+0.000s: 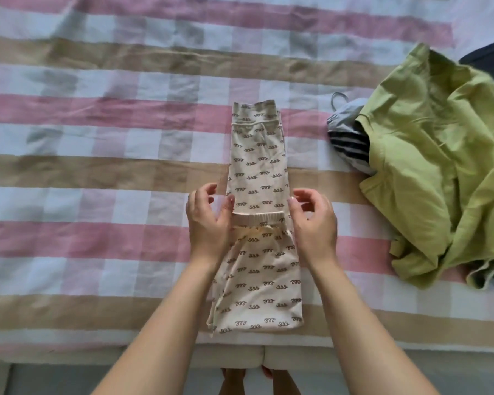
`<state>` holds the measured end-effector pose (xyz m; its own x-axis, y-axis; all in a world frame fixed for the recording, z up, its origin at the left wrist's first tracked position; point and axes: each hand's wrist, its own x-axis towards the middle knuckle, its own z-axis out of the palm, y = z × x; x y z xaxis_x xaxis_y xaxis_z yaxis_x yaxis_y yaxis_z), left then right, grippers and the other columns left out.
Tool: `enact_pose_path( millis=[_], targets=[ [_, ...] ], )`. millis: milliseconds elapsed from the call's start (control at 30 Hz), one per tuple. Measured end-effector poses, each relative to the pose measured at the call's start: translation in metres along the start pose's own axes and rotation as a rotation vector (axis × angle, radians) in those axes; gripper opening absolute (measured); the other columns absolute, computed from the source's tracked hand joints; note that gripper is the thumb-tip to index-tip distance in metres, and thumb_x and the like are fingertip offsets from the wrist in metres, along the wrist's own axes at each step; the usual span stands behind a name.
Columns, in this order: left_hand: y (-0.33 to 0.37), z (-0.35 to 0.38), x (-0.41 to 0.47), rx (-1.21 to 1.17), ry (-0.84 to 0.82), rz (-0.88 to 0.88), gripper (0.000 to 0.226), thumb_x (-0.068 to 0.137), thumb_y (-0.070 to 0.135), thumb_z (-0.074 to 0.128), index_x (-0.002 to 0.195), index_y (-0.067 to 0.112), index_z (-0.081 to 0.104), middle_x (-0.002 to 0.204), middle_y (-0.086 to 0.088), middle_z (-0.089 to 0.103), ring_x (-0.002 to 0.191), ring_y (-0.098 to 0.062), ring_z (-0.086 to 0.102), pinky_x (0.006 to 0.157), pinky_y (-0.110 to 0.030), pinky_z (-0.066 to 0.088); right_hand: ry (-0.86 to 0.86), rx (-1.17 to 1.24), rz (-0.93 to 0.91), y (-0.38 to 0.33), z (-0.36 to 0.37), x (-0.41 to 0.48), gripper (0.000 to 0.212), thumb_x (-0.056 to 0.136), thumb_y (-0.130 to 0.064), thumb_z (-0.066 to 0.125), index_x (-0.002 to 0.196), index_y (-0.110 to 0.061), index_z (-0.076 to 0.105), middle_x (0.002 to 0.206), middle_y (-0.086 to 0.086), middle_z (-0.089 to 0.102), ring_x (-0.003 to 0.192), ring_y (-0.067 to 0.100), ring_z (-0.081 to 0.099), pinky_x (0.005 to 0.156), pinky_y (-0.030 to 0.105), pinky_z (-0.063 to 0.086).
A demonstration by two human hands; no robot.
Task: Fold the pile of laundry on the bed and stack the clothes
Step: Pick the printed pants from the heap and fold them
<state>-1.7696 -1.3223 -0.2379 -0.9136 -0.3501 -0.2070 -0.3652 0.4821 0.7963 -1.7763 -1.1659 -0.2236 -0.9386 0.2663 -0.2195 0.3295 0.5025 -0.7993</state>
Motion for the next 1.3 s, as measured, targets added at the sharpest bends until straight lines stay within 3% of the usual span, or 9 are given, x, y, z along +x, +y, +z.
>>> enact_pose_path(
  millis=[200, 300, 400, 567, 667, 767, 933, 1167, 1300],
  targets=[
    [0.029, 0.035, 0.129, -0.019, -0.071, -0.063, 0.033, 0.090, 0.020, 0.058, 0.119, 0.004, 0.052, 0.111, -0.006, 0.061, 0.095, -0.012, 0.054, 0.079, -0.014, 0.038, -0.071, -0.093, 0.022, -0.028, 0.048, 0.138, 0.026, 0.091, -0.026, 0.057, 0.111, -0.009, 0.061, 0.108, 0.005, 0.065, 0.092, 0.015, 0.057, 0.076, 0.019, 0.040],
    [0.034, 0.046, 0.172, -0.072, -0.103, -0.160, 0.031, 0.084, 0.020, 0.067, 0.109, 0.003, 0.061, 0.108, -0.010, 0.066, 0.098, -0.020, 0.062, 0.089, -0.028, 0.049, -0.050, -0.159, 0.092, -0.031, 0.063, 0.173, 0.032, 0.085, -0.039, 0.063, 0.101, -0.011, 0.065, 0.103, 0.006, 0.068, 0.092, 0.021, 0.062, 0.073, 0.026, 0.045],
    [0.036, 0.051, 0.185, -0.174, -0.124, -0.257, 0.029, 0.078, 0.015, 0.073, 0.102, 0.003, 0.064, 0.102, -0.014, 0.068, 0.093, -0.026, 0.066, 0.084, -0.040, 0.054, -0.063, -0.125, 0.166, -0.029, 0.068, 0.185, 0.025, 0.080, -0.037, 0.069, 0.091, -0.015, 0.068, 0.098, 0.005, 0.071, 0.089, 0.021, 0.065, 0.077, 0.031, 0.051],
    [0.058, 0.028, 0.164, -0.529, -0.235, -0.263, 0.015, 0.081, -0.001, 0.066, 0.095, 0.000, 0.061, 0.093, -0.015, 0.065, 0.077, -0.023, 0.064, 0.072, -0.033, 0.057, -0.158, 0.290, 0.234, -0.051, 0.042, 0.166, 0.007, 0.080, -0.013, 0.071, 0.078, -0.012, 0.064, 0.084, 0.004, 0.069, 0.085, 0.021, 0.067, 0.084, 0.037, 0.055],
    [0.076, -0.008, 0.130, -0.606, -0.305, -0.073, 0.014, 0.080, -0.006, 0.064, 0.085, 0.007, 0.062, 0.084, -0.005, 0.066, 0.076, -0.016, 0.064, 0.074, -0.028, 0.056, -0.224, 0.408, 0.018, -0.070, 0.001, 0.124, 0.010, 0.081, -0.005, 0.069, 0.075, -0.012, 0.064, 0.075, -0.001, 0.066, 0.072, 0.010, 0.062, 0.075, 0.026, 0.054],
    [0.084, -0.052, 0.068, -0.528, -0.367, 0.156, 0.018, 0.074, 0.001, 0.072, 0.079, 0.017, 0.068, 0.074, 0.009, 0.069, 0.073, -0.009, 0.064, 0.072, -0.023, 0.052, -0.271, 0.407, -0.164, -0.075, -0.041, 0.059, 0.010, 0.080, -0.006, 0.069, 0.078, -0.015, 0.066, 0.074, -0.004, 0.067, 0.069, 0.004, 0.062, 0.068, 0.016, 0.049],
    [0.048, -0.095, -0.049, -0.162, -0.395, 0.380, 0.013, 0.071, 0.018, 0.065, 0.079, 0.028, 0.065, 0.088, 0.006, 0.064, 0.089, -0.010, 0.061, 0.081, -0.018, 0.045, -0.269, 0.128, -0.364, -0.033, -0.076, -0.057, 0.011, 0.074, -0.019, 0.067, 0.085, -0.020, 0.069, 0.097, -0.004, 0.065, 0.097, 0.016, 0.060, 0.084, 0.027, 0.045],
    [-0.030, -0.071, -0.132, 0.040, -0.401, 0.112, 0.031, 0.068, -0.004, 0.076, 0.071, 0.026, 0.068, 0.092, 0.013, 0.053, 0.091, -0.008, 0.053, 0.078, -0.013, 0.041, -0.300, -0.158, -0.368, 0.043, -0.050, -0.125, 0.014, 0.062, -0.009, 0.076, 0.072, -0.019, 0.074, 0.100, 0.006, 0.061, 0.100, 0.013, 0.046, 0.087, 0.015, 0.036],
    [-0.043, -0.055, -0.126, 0.212, -0.414, 0.109, 0.019, 0.070, -0.008, 0.071, 0.076, 0.010, 0.070, 0.090, 0.004, 0.050, 0.091, -0.015, 0.051, 0.078, -0.030, 0.048, -0.318, -0.292, -0.296, 0.059, -0.035, -0.119, 0.026, 0.058, 0.008, 0.080, 0.073, -0.014, 0.074, 0.101, 0.012, 0.062, 0.094, 0.031, 0.054, 0.077, 0.038, 0.049]
  ],
)
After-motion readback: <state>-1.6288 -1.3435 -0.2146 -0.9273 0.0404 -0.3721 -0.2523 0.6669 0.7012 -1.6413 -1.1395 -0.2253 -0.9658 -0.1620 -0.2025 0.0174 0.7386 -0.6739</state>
